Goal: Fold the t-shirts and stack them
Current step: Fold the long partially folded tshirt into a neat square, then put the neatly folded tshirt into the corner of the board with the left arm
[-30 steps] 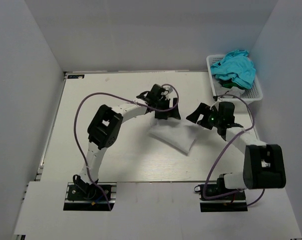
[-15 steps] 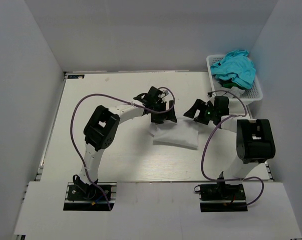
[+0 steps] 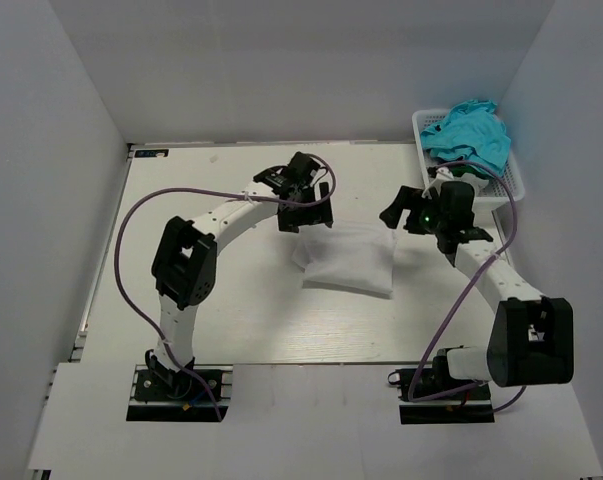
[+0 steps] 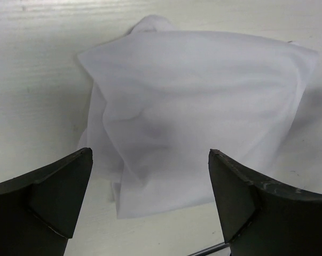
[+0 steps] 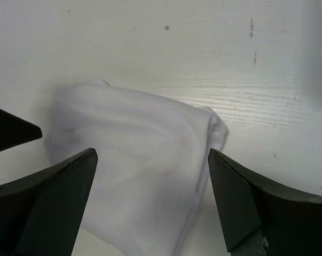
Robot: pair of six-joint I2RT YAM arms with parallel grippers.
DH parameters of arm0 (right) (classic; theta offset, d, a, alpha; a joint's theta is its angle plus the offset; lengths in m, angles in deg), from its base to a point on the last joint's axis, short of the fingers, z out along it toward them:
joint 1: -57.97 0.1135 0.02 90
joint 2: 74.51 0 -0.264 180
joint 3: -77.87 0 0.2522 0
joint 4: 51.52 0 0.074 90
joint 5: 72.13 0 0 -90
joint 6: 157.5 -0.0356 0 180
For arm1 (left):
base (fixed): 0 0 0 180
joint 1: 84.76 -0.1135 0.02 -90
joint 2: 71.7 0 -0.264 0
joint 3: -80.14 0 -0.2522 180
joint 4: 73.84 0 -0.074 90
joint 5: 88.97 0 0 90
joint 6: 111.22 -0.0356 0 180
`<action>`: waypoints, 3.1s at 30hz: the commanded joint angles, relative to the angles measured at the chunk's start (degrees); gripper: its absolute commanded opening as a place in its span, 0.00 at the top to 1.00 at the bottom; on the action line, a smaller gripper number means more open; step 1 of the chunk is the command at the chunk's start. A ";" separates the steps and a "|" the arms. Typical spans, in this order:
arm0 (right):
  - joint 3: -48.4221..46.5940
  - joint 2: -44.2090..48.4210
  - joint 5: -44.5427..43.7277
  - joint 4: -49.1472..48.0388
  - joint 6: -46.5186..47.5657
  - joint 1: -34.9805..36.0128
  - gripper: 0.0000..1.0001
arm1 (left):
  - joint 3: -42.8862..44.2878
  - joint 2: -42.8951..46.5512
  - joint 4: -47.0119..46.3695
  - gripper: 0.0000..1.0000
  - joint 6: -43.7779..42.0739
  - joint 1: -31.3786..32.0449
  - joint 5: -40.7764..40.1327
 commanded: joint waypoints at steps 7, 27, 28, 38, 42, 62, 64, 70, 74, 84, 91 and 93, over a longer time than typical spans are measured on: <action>4.15 4.44 -6.05 3.28 1.50 0.00 0.10 | -0.23 -4.07 5.21 0.00 2.74 1.20 6.05; 7.32 6.37 -9.39 2.48 0.71 -0.35 0.10 | -10.33 -7.68 -18.94 1.00 1.60 0.06 29.52; 7.23 6.72 -9.40 2.48 0.71 -0.35 0.10 | -10.34 -7.68 -20.10 1.00 1.60 -0.47 29.53; 8.29 8.57 -11.24 2.48 1.15 -0.44 0.10 | -13.87 -0.21 -32.51 1.00 -5.70 -5.47 30.41; 7.85 9.01 -11.94 0.81 1.41 -0.53 0.10 | -9.48 -3.97 -27.24 1.00 -9.46 -11.36 33.72; -3.40 -3.46 -12.47 1.69 1.24 -0.27 0.10 | 32.56 -23.16 4.59 1.00 -38.20 -43.09 32.35; -5.15 -4.52 -11.77 3.35 1.15 -0.18 0.10 | 32.55 -23.15 5.73 1.00 -41.10 -45.38 29.20; -8.76 -7.42 -10.89 5.21 0.36 0.00 0.10 | 40.28 -29.30 8.38 1.00 -48.14 -50.83 16.73; -10.25 -8.56 -10.63 5.65 -0.25 0.08 0.10 | 36.16 -29.30 1.44 1.00 -53.67 -51.54 6.95; -14.12 -11.64 -9.75 8.55 -0.61 0.26 0.10 | 36.42 -31.41 -7.53 1.00 -60.37 -51.54 -9.29; -15.97 -14.10 -7.99 9.34 -1.13 0.44 0.10 | 36.77 -33.79 -13.42 1.00 -60.37 -52.06 -17.58; -16.58 -14.54 -7.81 9.43 -1.13 0.44 0.10 | 36.16 -33.79 -14.65 1.00 -60.37 -52.06 -18.89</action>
